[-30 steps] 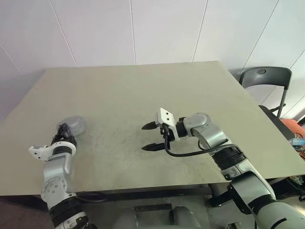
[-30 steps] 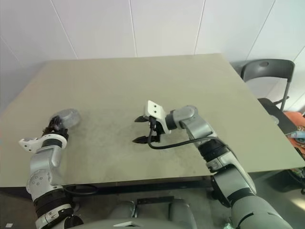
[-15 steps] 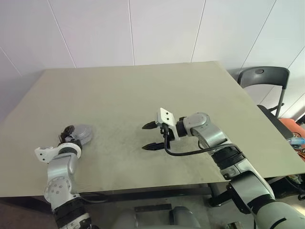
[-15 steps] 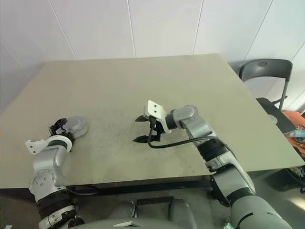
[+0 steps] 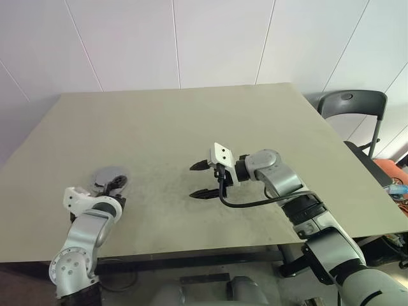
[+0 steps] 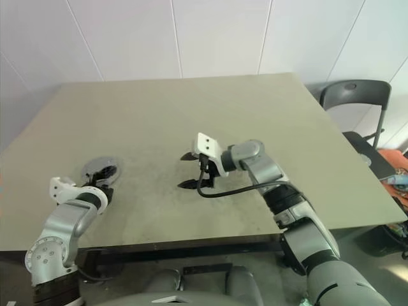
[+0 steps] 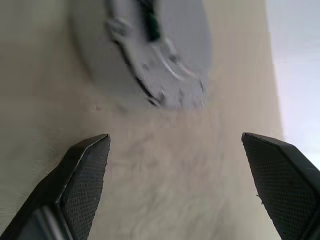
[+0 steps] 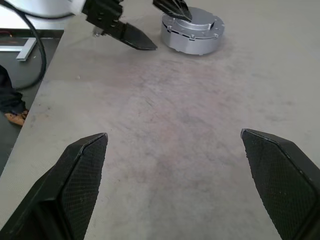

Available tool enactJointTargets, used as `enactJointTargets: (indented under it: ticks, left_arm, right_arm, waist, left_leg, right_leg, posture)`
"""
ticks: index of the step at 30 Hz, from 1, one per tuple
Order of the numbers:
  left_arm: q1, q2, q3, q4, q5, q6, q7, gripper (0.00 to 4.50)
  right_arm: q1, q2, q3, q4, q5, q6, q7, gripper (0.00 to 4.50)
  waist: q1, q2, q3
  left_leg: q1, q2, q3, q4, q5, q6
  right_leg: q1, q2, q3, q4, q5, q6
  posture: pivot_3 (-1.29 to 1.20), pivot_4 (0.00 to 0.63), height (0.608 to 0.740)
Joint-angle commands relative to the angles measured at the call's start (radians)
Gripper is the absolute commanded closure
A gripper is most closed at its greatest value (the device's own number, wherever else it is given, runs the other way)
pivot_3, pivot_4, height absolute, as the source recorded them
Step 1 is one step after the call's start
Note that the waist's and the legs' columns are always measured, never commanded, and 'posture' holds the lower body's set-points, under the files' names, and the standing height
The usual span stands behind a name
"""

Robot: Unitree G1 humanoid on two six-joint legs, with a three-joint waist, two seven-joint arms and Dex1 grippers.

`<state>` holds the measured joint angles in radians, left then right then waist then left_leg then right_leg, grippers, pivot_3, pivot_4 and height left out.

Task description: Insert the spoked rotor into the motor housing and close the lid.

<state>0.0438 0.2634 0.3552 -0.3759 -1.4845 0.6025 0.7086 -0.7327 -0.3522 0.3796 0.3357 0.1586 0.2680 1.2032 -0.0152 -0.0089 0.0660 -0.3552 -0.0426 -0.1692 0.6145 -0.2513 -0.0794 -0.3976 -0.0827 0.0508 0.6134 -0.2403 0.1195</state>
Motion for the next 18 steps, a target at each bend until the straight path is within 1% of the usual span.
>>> enactJointTargets:
  ticks: [1, 2, 3, 5, 6, 7, 9, 11, 12, 15, 18]
  left_arm:
    - [0.005, 0.165, -0.095, -0.060, 0.153, 0.095, -0.281, 0.02]
    - [0.006, 0.210, -0.120, -0.065, 0.186, 0.114, -0.353, 0.02]
    - [0.008, 0.282, -0.167, -0.077, 0.269, 0.120, -0.440, 0.02]
    - [0.019, 0.419, -0.283, -0.063, 0.569, -0.016, -0.628, 0.02]
    - [0.024, 0.456, -0.320, -0.050, 0.678, -0.076, -0.687, 0.02]
    - [0.031, 0.483, -0.358, -0.023, 0.804, -0.176, -0.736, 0.02]
    - [0.051, 0.505, -0.384, 0.052, 0.927, -0.333, -0.889, 0.02]
    - [0.058, 0.494, -0.373, 0.103, 0.994, -0.432, -0.973, 0.02]
    - [0.053, 0.471, -0.355, 0.140, 1.035, -0.511, -0.990, 0.02]
    - [0.059, 0.453, -0.338, 0.224, 1.098, -0.675, -1.122, 0.02]
    - [0.049, 0.441, -0.320, 0.316, 1.149, -0.756, -1.187, 0.02]
  right_arm:
    - [-0.011, -0.007, -0.050, 0.018, 0.000, -0.052, -0.015, 0.00]
    - [-0.008, -0.007, -0.059, 0.031, 0.001, -0.065, -0.021, 0.00]
    - [-0.005, -0.008, -0.072, 0.050, -0.004, -0.092, -0.042, 0.00]
    - [0.010, -0.010, -0.110, 0.083, 0.002, -0.126, -0.078, 0.00]
    - [0.015, -0.009, -0.122, 0.094, 0.005, -0.133, -0.087, 0.00]
    - [0.019, -0.010, -0.133, 0.105, 0.013, -0.125, -0.083, 0.00]
    - [0.039, -0.023, -0.148, 0.131, 0.008, -0.128, -0.085, 0.00]
    - [0.054, -0.031, -0.157, 0.148, -0.005, -0.144, -0.095, 0.00]
    - [0.065, -0.035, -0.166, 0.152, -0.002, -0.143, -0.097, 0.00]
    - [0.106, -0.065, -0.189, 0.160, 0.014, -0.154, -0.067, 0.00]
    - [0.131, -0.099, -0.193, 0.171, 0.001, -0.197, -0.043, 0.00]
  waist:
    - [-0.001, 0.001, 0.000]
    - [-0.001, 0.001, 0.001]
    - [-0.001, 0.002, 0.001]
    - [-0.003, 0.002, 0.001]
    - [-0.004, 0.003, 0.001]
    - [-0.004, 0.005, 0.001]
    - [-0.005, 0.007, 0.001]
    - [-0.006, 0.007, 0.001]
    - [-0.005, 0.008, 0.001]
    - [-0.002, 0.009, 0.002]
    - [-0.001, 0.009, 0.002]
  left_leg:
    - [0.000, 0.000, 0.000, 0.000, 0.000, 0.000]
    - [0.000, 0.000, 0.000, 0.000, 0.000, 0.000]
    - [0.000, 0.000, 0.000, 0.000, 0.000, 0.000]
    - [-0.001, 0.000, 0.001, -0.001, 0.000, 0.000]
    - [-0.001, 0.000, 0.001, -0.001, 0.000, 0.000]
    - [-0.001, 0.000, 0.002, -0.002, 0.000, 0.000]
    - [-0.001, 0.001, 0.004, -0.004, 0.000, 0.000]
    - [-0.002, 0.002, 0.005, -0.006, 0.000, 0.000]
    - [-0.002, 0.002, 0.005, -0.008, 0.000, 0.000]
    - [-0.002, 0.003, 0.005, -0.009, 0.000, 0.000]
    - [-0.002, 0.003, 0.005, -0.008, 0.000, 0.000]
  right_leg:
    - [0.000, 0.000, 0.000, 0.000, 0.000, 0.000]
    - [-0.001, 0.000, 0.000, 0.000, 0.000, 0.000]
    - [-0.001, 0.000, 0.000, 0.000, 0.000, 0.000]
    - [-0.001, 0.000, 0.000, -0.001, 0.000, 0.000]
    - [-0.002, 0.000, 0.000, -0.001, 0.000, -0.001]
    - [-0.002, 0.000, 0.000, -0.001, 0.000, -0.001]
    - [-0.003, 0.000, 0.002, -0.002, 0.001, -0.002]
    - [-0.006, 0.000, 0.002, -0.002, 0.001, -0.003]
    - [-0.007, 0.000, 0.002, -0.001, 0.001, -0.003]
    - [-0.008, 0.001, 0.002, -0.001, 0.001, -0.003]
    - [-0.007, 0.001, 0.002, -0.001, 0.001, -0.003]
  posture:
    - [0.00, 0.000, 0.740]
    - [0.00, 0.000, 0.740]
    - [0.00, 0.000, 0.740]
    - [0.00, 0.000, 0.740]
    - [0.00, 0.000, 0.740]
    - [0.00, 0.000, 0.740]
    - [0.00, 0.000, 0.740]
    - [0.00, 0.000, 0.740]
    - [0.00, 0.000, 0.740]
    - [0.00, 0.000, 0.740]
    - [0.00, 0.000, 0.740]
